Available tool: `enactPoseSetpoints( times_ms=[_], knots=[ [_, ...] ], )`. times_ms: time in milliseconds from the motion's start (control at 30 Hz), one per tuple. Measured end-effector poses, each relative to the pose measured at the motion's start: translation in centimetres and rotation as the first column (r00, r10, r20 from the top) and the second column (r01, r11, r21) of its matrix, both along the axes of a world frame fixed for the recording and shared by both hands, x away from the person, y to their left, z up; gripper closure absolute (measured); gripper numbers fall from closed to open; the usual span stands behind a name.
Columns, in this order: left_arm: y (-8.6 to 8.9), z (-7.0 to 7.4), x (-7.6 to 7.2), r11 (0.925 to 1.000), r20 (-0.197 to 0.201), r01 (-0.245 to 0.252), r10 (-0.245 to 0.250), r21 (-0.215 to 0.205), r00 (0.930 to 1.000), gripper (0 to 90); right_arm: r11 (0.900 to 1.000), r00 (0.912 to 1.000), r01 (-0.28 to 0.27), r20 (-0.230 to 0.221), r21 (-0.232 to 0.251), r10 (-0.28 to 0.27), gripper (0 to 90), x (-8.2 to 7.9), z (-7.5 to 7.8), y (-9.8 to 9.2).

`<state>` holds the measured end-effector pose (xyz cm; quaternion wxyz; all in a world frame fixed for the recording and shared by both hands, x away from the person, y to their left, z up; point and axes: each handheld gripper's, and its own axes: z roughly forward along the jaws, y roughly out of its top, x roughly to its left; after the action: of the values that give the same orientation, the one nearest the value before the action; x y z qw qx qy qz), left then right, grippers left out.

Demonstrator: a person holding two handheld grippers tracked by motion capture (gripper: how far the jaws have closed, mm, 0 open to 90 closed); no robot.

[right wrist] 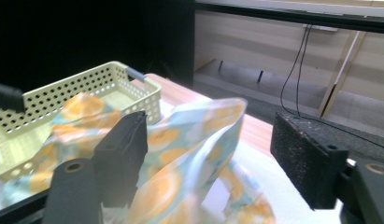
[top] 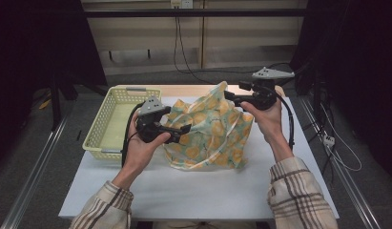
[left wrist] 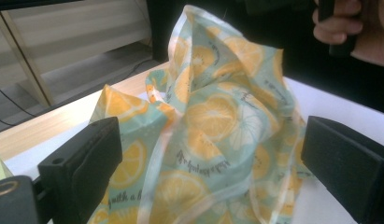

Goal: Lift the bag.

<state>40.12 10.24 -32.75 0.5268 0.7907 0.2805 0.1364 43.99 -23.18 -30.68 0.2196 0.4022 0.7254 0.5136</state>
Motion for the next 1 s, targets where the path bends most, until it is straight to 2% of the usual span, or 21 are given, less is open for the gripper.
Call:
enactPoseSetpoints(
  times_ms=[167,367,467,533,633,833,900,1000],
  knots=[
    [1.0,-1.0,-0.4,0.9999,-0.011,-0.012,0.012,0.012,0.9999,4.6,1.0,0.9999,-0.005,-0.012,-0.013,0.005,22.9,-1.4,-1.2,0.0],
    [2.2,-2.2,-1.2,0.9977,-0.009,-0.058,0.058,0.035,0.9983,5.4,1.0,0.9995,-0.006,-0.031,-0.03,0.005,17.9,-3.1,-2.6,-0.4],
    [3.0,-2.6,-1.7,0.9968,-0.018,-0.075,0.076,0.025,0.997,5.7,1.0,0.9993,-0.004,-0.037,-0.025,0.003,15.4,-4.0,-3.1,-0.8],
    [3.5,-3.0,-2.0,0.9962,-0.023,-0.084,0.084,0.024,0.9962,5.7,0.999,0.9992,0.003,-0.041,-0.039,-0.005,14.1,-4.7,-3.5,-0.9],
    [3.9,-3.6,-2.6,0.9932,-0.014,-0.108,0.109,0.043,0.994,5.7,0.999,0.9986,0.014,-0.05,-0.036,-0.016,13.1,-5.6,-4.3,-1.2],
    [4.8,-4.4,-4.0,0.9922,-0.003,-0.117,0.117,0.043,0.9931,5.7,0.997,0.9968,0.033,-0.071,-0.065,-0.038,12.8,-7.7,-6.2,-1.5],
    [5.1,-4.7,-4.5,0.9918,0.003,-0.12,0.12,0.043,0.9927,5.7,0.995,0.996,0.038,-0.077,-0.095,-0.045,12.7,-8.2,-6.6,-1.6],
    [5.8,-5.1,-5.5,0.9914,0.004,-0.126,0.126,0.035,0.9921,5.7,0.994,0.9951,0.051,-0.079,-0.095,-0.059,12.9,-9.2,-7.3,-1.9]
  ],
)
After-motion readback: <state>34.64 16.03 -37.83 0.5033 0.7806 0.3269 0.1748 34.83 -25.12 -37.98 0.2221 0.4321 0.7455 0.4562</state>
